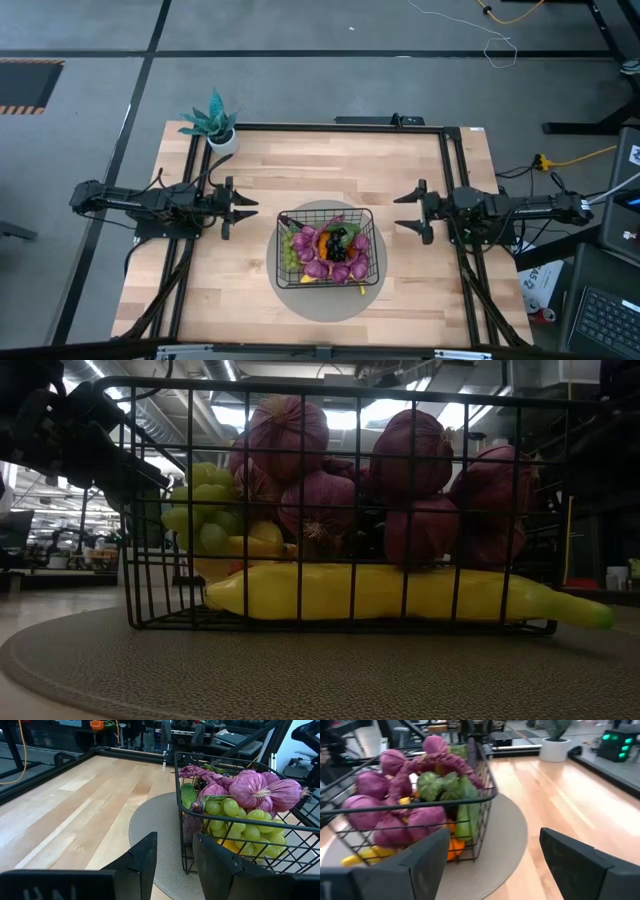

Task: Build produce basket
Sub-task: Return to Home Position

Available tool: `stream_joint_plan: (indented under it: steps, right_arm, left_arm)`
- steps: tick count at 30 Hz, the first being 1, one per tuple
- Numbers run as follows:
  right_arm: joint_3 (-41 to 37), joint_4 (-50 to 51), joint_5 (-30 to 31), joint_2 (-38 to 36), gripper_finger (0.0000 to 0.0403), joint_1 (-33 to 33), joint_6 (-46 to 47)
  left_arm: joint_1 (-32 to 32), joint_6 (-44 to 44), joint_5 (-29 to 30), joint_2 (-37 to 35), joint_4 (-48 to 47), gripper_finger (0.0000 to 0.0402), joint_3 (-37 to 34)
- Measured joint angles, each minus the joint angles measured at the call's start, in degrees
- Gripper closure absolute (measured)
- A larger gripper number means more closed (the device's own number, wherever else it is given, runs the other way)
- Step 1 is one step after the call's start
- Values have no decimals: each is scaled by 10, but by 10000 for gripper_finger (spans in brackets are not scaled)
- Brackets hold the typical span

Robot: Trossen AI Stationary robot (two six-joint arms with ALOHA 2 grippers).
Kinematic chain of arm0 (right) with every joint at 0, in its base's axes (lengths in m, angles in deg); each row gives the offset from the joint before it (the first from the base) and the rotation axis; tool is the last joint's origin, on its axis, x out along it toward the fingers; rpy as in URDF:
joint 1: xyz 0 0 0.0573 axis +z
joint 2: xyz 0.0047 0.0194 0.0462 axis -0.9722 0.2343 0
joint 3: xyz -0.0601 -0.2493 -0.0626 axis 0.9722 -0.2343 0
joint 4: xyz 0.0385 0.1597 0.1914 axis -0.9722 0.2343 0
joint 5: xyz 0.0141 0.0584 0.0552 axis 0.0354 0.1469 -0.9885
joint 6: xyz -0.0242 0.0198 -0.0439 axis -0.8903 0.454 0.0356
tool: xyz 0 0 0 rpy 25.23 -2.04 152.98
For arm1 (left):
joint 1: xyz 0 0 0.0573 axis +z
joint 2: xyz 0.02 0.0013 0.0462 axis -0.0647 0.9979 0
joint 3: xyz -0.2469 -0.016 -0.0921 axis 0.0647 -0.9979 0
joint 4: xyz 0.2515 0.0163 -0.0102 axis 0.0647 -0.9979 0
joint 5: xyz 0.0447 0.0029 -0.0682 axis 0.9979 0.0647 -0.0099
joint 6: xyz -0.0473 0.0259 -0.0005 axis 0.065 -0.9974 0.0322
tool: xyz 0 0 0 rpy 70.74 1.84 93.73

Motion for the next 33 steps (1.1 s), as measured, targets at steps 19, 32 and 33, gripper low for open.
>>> stream_joint_plan:
  steps: [19, 32, 33]
  right_arm:
    - [0, -68, -32, 0, 92, 0, -28]
    - [0, -67, -31, 0, 92, 0, -29]
    - [0, -67, -31, 0, 92, 0, -29]
  left_arm:
    - [0, 0, 0, 0, 0, 280, 0]
    - [0, 0, 0, 0, 0, 280, 0]
    - [0, 0, 0, 0, 0, 280, 0]
